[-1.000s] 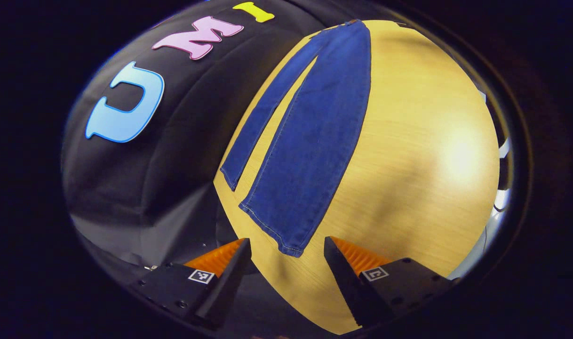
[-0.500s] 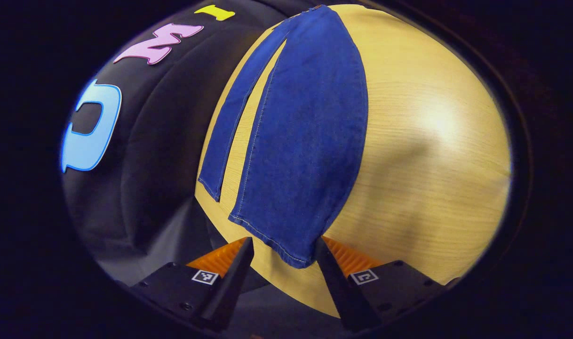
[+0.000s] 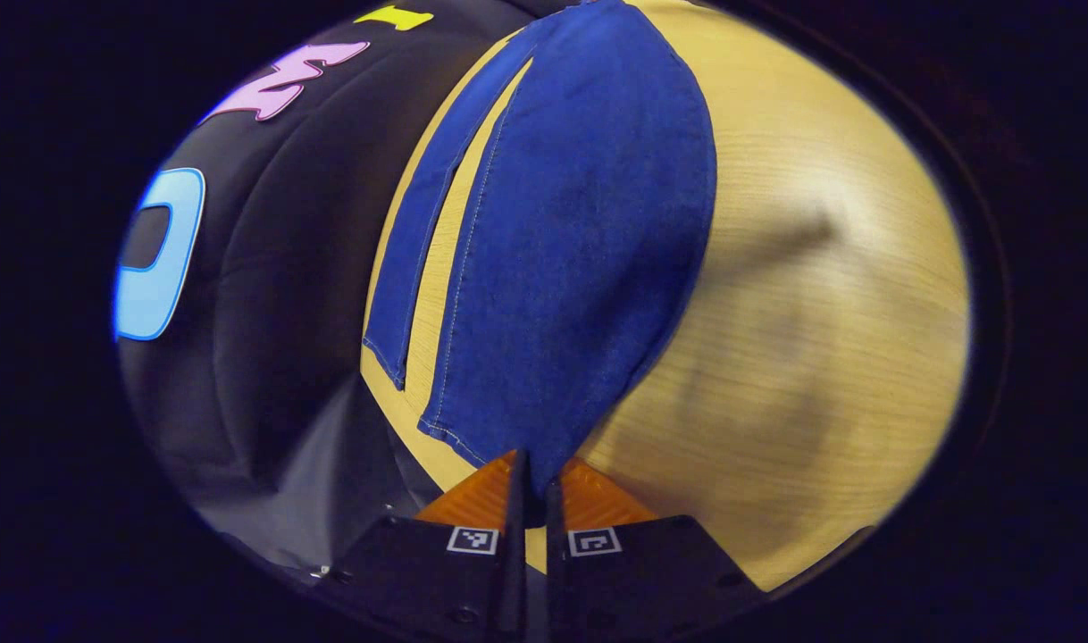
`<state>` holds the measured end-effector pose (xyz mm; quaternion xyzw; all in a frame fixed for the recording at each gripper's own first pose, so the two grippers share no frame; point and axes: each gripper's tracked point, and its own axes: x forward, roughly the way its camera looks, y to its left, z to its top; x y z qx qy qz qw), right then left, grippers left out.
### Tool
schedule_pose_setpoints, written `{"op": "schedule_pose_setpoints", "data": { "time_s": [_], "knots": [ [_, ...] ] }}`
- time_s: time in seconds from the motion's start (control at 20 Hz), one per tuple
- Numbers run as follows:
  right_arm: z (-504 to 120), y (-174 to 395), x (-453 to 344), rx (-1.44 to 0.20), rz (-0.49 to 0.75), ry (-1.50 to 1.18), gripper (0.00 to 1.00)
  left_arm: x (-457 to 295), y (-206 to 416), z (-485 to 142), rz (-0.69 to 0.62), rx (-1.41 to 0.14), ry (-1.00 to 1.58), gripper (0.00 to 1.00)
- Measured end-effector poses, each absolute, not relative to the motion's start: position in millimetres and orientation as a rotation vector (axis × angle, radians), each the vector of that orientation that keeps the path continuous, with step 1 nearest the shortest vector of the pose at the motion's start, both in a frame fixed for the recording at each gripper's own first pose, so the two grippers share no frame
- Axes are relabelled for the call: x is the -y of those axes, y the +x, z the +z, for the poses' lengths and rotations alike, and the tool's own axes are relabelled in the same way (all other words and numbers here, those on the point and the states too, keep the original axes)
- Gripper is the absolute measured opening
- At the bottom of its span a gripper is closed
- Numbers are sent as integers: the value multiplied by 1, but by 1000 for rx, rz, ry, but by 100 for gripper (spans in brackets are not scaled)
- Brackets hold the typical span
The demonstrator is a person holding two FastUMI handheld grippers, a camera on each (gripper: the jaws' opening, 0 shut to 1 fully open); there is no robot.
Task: Grasp the waist and the cuffs of the jeans and fold them to make the two legs overlap; first hold the waist and fold one-third of the jeans toward the cuffs, then hold the cuffs and fold the remaining one-third in the same direction to finish folding.
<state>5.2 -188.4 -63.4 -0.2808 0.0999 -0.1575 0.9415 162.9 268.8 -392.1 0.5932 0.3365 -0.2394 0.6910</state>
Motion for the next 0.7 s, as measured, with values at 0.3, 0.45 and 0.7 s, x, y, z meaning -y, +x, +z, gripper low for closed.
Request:
{"op": "schedule_pose_setpoints", "data": {
  "time_s": [0.3,0.45,0.7],
  "knots": [
    [-125,63,219,-303,-70,-911,96,-270,162,-391,-520,-797,1205,6],
    [-173,82,241,-402,54,-1058,97,-269,163,-391,-497,-804,1184,6],
    [-253,81,291,-607,281,-1277,97,-270,163,-391,-448,-784,1187,6]
  ]
}}
